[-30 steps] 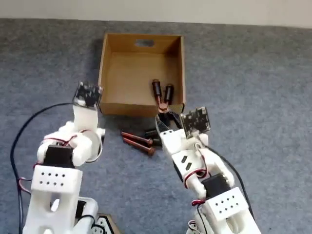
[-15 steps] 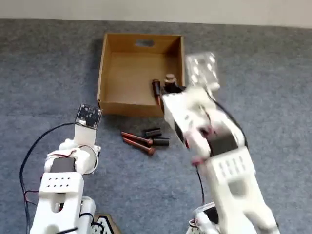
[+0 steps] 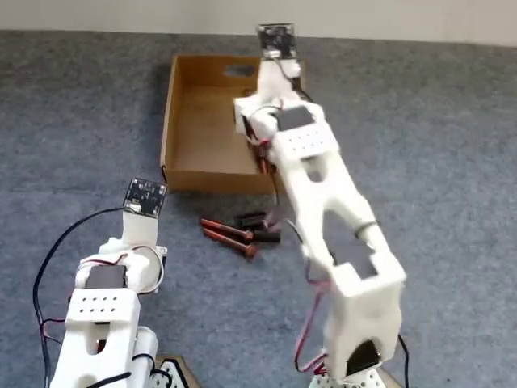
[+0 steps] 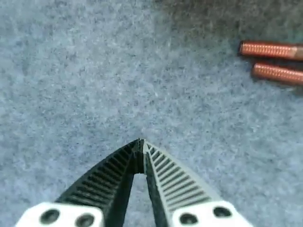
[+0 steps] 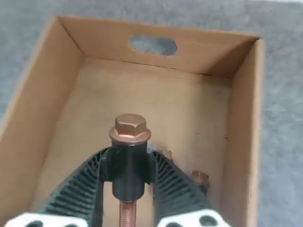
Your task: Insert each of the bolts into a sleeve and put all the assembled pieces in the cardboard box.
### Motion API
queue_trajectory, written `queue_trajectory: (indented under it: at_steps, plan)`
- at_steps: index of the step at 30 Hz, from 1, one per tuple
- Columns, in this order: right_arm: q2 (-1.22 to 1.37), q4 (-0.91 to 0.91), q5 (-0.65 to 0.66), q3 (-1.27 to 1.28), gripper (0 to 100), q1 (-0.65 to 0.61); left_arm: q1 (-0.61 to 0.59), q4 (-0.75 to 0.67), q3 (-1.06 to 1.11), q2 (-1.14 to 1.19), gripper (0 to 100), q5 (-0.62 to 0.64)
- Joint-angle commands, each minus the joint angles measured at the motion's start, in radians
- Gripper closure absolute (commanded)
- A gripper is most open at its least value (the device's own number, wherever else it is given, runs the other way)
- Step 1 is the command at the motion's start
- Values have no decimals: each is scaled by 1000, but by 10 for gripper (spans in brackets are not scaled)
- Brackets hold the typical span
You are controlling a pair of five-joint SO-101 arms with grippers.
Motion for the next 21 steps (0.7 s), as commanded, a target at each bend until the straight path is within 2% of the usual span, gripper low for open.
queue_trajectory:
  at_steps: [1,5,14,21]
  plan:
    - [119,54,-12,-202,993,-27,15,-15,-2,-16,992,11]
    - [239,140,-12,-357,993,-67,18,-15,-2,-15,992,11]
    - [464,268,-12,-550,993,-62,18,-14,-1,-13,992,11]
    - [556,283,-12,-650,993,8,18,-14,8,-16,992,9]
